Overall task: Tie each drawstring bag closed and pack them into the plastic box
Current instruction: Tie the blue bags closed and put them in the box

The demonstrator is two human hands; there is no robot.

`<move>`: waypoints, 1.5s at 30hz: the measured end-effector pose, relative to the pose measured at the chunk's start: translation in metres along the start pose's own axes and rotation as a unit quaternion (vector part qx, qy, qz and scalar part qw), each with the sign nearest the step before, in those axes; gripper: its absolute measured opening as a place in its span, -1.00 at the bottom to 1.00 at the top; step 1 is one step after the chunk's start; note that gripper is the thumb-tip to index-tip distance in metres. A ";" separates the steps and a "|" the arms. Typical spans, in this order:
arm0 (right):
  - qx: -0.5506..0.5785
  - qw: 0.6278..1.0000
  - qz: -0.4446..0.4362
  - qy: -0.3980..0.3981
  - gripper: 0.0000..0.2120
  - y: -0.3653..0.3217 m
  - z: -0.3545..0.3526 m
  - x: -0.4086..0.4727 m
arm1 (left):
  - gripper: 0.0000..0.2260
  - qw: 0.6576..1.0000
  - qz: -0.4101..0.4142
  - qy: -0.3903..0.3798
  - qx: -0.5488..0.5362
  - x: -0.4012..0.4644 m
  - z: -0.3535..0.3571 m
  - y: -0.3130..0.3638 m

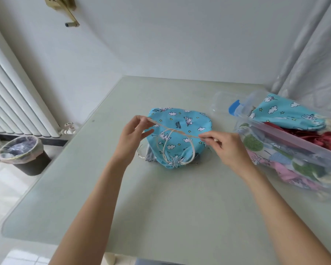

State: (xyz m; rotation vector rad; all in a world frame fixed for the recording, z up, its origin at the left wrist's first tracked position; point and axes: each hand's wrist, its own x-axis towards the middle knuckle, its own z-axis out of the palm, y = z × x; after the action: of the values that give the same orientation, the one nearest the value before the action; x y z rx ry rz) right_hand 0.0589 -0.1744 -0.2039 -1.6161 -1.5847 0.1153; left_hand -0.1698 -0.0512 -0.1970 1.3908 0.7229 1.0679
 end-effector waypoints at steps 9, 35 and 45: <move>-0.095 0.991 0.045 0.086 -0.77 0.001 -0.010 -0.040 | -0.74 0.983 -0.086 0.023 -0.158 -0.037 -0.016 -0.002; -0.044 0.981 0.177 -0.061 -0.87 -0.043 0.035 -0.059 | -0.91 0.868 0.070 -0.019 0.491 -0.077 -0.019 -0.027; 0.020 0.980 0.192 0.045 -0.91 -0.039 0.024 -0.060 | -0.93 0.886 0.027 -0.034 0.462 -0.076 -0.015 -0.035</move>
State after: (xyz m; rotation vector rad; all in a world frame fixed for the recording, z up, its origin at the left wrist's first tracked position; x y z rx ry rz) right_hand 0.0027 -0.2201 -0.2242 -1.8505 -1.1801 0.2721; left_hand -0.2070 -0.1096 -0.2463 2.2469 1.2309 0.7073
